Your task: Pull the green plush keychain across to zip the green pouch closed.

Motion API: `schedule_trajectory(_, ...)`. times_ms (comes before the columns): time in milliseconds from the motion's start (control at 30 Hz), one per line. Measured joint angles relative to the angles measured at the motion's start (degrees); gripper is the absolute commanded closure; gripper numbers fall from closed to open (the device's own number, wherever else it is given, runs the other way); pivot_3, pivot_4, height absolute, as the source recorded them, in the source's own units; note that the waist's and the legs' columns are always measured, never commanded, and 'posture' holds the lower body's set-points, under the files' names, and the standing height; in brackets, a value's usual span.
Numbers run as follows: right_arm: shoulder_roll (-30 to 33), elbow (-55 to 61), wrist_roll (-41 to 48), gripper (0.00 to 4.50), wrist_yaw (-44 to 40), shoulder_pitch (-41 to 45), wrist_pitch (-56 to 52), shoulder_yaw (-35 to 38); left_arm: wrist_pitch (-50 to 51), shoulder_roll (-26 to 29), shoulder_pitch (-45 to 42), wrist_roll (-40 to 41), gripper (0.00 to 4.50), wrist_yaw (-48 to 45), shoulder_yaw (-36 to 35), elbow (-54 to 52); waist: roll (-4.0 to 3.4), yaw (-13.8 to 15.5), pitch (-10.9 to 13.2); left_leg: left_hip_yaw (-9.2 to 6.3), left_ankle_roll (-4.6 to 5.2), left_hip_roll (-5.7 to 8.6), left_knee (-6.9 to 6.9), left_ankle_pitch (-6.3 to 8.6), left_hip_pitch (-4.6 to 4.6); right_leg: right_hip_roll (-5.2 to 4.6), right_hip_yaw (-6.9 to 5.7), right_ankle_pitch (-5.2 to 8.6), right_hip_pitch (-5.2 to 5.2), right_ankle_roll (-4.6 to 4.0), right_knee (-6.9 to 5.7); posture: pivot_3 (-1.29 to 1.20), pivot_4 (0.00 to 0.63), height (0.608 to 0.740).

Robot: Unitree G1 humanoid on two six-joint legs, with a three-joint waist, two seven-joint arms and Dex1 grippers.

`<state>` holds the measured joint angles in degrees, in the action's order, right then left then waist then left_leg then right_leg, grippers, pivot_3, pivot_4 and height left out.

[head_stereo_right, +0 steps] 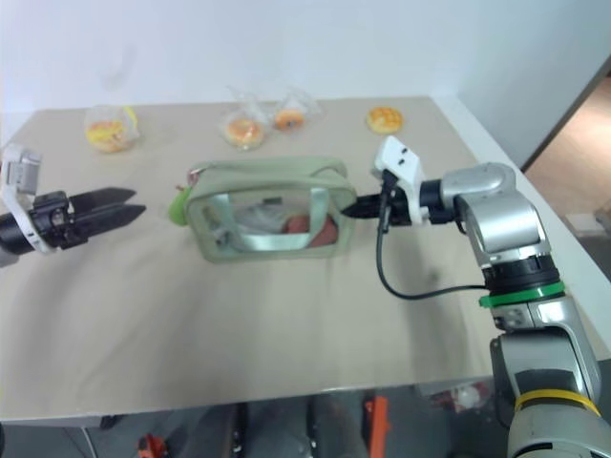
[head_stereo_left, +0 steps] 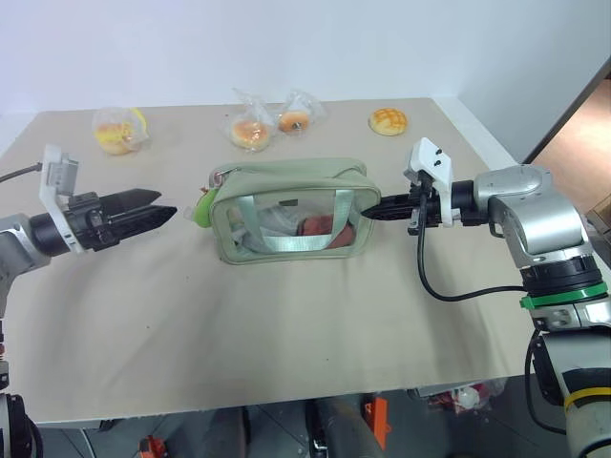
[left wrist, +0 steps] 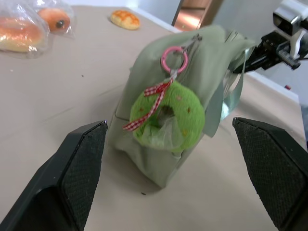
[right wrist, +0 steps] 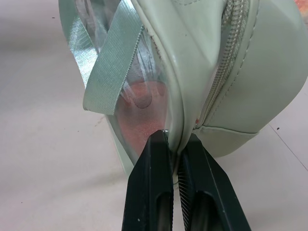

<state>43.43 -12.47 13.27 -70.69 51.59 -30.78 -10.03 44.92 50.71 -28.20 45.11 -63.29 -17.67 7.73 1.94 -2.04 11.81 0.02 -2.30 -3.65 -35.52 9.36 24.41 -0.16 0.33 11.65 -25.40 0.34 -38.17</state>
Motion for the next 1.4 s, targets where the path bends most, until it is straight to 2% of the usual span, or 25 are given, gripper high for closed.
schedule_trajectory(500,-0.1,2.3,0.5,4.42,1.4,-1.7,-0.5,1.0,-2.6,-5.0,-3.4,-5.1,0.15,-0.1,6.5,2.1,0.0,0.0,0.0,0.01,0.0,0.0,-0.05,0.0,0.01,0.01,0.04,-0.05,0.01,0.06,0.0,0.0,0.15,0.74)
schedule_trajectory(533,-0.1,2.7,0.5,4.5,1.6,-1.8,-0.6,1.0,-2.6,-5.3,-3.5,-5.3,0.71,-0.1,6.8,2.1,0.01,-0.2,0.0,0.02,0.0,0.0,-0.04,0.0,0.01,0.02,0.07,-0.05,0.0,0.07,0.0,0.0,0.15,0.74)
schedule_trajectory(667,-0.1,2.8,0.9,4.5,1.9,-2.1,-0.7,1.1,-3.6,-5.3,-3.6,-6.0,1.97,-0.7,6.8,2.4,0.0,-0.2,0.0,0.02,0.0,0.0,-0.02,0.0,0.01,0.02,0.07,-0.05,0.0,0.05,0.0,0.0,0.15,0.74)
schedule_trajectory(733,0.0,2.8,1.0,4.5,1.9,-2.1,-0.8,1.2,-3.7,-5.4,-3.6,-6.2,2.77,-0.9,6.8,2.5,0.01,-0.2,0.0,0.02,0.0,0.0,-0.03,0.0,0.01,0.01,0.07,-0.05,0.0,0.06,0.0,0.0,0.15,0.74)
schedule_trajectory(800,0.0,2.8,1.0,4.5,2.1,-2.1,-0.8,1.2,-3.8,-5.8,-3.6,-6.3,3.32,-1.0,6.8,2.5,0.0,-0.2,0.0,0.02,0.0,0.01,-0.03,0.0,0.02,0.01,0.07,-0.05,0.0,0.06,0.0,0.0,0.15,0.74)
schedule_trajectory(900,0.0,2.8,1.0,4.5,2.2,-2.2,-0.8,1.2,-3.8,-6.2,-3.6,-6.5,4.43,-0.9,6.8,2.5,0.01,-0.2,0.0,0.02,0.0,0.01,-0.04,0.0,0.02,0.01,0.07,-0.05,0.01,0.07,0.0,0.0,0.15,0.74)
schedule_trajectory(1233,0.0,2.9,1.1,4.5,2.3,-2.6,-0.8,1.2,-4.5,-6.7,-5.7,-8.2,4.49,0.6,6.6,4.1,0.01,-0.2,0.0,0.01,0.0,0.01,-0.05,0.0,0.02,0.01,0.06,-0.07,0.01,0.09,0.0,0.0,0.15,0.74)
schedule_trajectory(1400,-0.1,3.1,1.1,4.5,2.3,-2.7,-0.8,1.2,-6.1,-9.6,-15.7,-8.7,4.49,5.6,6.4,4.9,0.01,0.2,0.0,0.01,0.01,0.03,-0.22,-0.01,0.11,0.0,0.07,-0.14,0.02,0.19,0.01,0.0,0.15,0.74)
